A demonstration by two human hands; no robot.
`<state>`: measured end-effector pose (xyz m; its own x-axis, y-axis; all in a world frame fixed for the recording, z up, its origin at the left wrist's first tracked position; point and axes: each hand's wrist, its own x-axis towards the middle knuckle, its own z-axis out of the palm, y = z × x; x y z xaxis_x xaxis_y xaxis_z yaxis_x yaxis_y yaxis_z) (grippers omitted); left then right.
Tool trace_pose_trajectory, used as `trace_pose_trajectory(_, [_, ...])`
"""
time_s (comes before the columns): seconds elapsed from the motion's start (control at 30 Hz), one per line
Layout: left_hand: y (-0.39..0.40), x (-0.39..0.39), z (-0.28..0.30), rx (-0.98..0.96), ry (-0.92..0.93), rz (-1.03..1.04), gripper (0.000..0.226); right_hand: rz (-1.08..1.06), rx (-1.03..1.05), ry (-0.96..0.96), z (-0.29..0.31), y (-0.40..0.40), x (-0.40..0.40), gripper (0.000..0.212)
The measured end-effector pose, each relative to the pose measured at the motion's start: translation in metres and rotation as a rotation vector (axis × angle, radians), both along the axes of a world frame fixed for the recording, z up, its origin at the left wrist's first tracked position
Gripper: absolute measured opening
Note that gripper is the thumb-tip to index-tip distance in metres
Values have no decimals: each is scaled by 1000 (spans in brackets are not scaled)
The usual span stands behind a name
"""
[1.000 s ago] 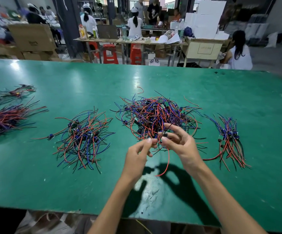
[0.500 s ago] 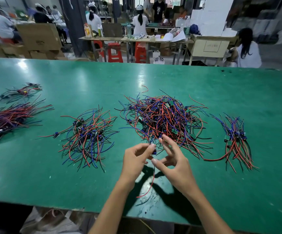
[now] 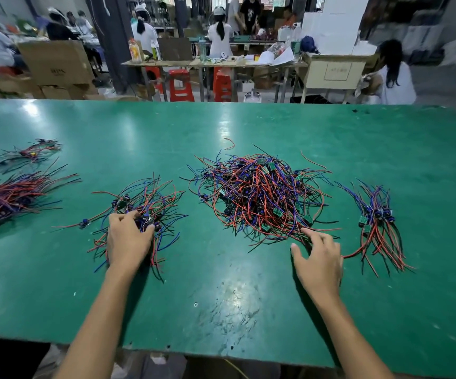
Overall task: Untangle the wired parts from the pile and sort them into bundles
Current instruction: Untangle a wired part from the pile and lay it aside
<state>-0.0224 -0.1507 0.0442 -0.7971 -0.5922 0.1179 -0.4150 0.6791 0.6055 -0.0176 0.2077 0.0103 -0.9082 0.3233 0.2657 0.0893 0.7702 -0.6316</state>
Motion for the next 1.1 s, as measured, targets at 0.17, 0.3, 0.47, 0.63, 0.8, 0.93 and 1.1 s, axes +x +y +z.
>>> trace_pose_trajectory(0.17, [47, 11, 2, -51, 256, -123, 28, 124, 68, 199, 10, -15, -22, 27])
trace_pose_trajectory(0.3, [106, 17, -3, 86, 321, -515, 19, 138, 120, -43, 15, -27, -55, 38])
trace_pose_trajectory(0.47, [149, 26, -28, 401, 328, -537, 25, 121, 6, 51, 10, -26, -55, 13])
trace_pose_trajectory(0.63, [176, 29, -30, 646, 278, -473, 20, 136, -14, 203, 2, -21, -34, 5])
trace_pose_trajectory(0.8, [188, 27, -24, 828, 258, -555, 12, 253, 132, 468, -3, -17, -3, 9])
trace_pose_trajectory(0.93, [197, 28, -18, 1032, 290, -491, 13, 333, 293, 643, -6, -11, 7, 3])
trace_pose_trajectory(1.1, [194, 29, -17, 1085, 234, -430, 13, 433, 323, 731, -9, -15, 10, 4])
